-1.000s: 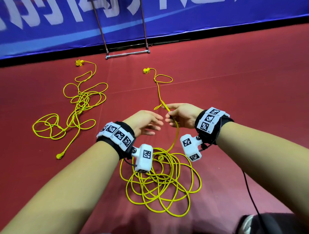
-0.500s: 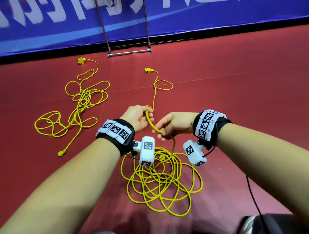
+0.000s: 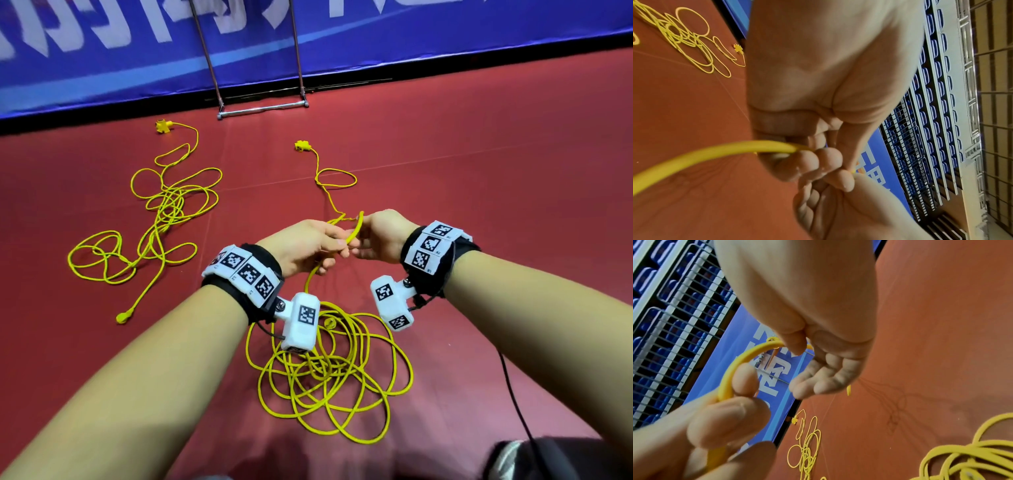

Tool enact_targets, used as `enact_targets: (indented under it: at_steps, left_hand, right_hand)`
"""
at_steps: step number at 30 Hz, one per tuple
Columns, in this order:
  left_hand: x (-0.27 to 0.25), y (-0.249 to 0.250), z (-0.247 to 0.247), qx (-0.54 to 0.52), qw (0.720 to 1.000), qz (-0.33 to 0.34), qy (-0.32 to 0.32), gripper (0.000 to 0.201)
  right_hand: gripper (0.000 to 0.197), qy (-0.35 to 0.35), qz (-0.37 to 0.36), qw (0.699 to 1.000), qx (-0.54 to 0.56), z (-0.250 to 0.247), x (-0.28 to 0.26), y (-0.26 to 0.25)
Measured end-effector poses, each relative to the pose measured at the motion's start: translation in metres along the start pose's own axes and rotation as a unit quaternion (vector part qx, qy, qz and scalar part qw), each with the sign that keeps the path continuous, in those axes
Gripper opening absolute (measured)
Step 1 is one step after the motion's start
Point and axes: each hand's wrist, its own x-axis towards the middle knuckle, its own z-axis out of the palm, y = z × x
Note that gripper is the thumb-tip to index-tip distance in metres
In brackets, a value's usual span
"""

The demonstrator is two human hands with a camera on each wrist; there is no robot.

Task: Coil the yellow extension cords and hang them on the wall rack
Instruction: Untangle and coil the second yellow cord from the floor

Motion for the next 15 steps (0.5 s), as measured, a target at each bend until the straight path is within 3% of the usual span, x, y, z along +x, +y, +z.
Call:
enact_targets:
  at_steps: [7, 11, 13, 15]
  left_hand:
    - [-0.0021, -0.0035, -0.0023, 0.02, 0.999, -0.024, -0.025, 0.02]
    - [-0.0068, -0.0029, -0.0013, 0.039, 0.996, -0.062, -0.042, 0.019]
    - [-0.0063, -0.0041, -0.0007, 0.055, 0.995, -0.087, -0.019, 0.021]
    - [-0.0018, -0.0065, -0.0032, 0.032, 0.993, -0.1, 0.055, 0.022]
  right_hand:
    - [0.024, 0.04, -0.014, 0.993, 0.114, 0.0021, -0.003, -0.0082]
    - [0.025, 0.005, 0.008, 0.997, 0.077, 0.0036, -0.0007, -0.0058]
    - [0.017, -0.023, -0.016, 0.999, 0.036, 0.0069, -0.0011, -0.0028]
    - [0.021, -0.064, -0.044, 0.997, -0.002, 0.0105, -0.0042, -0.0014]
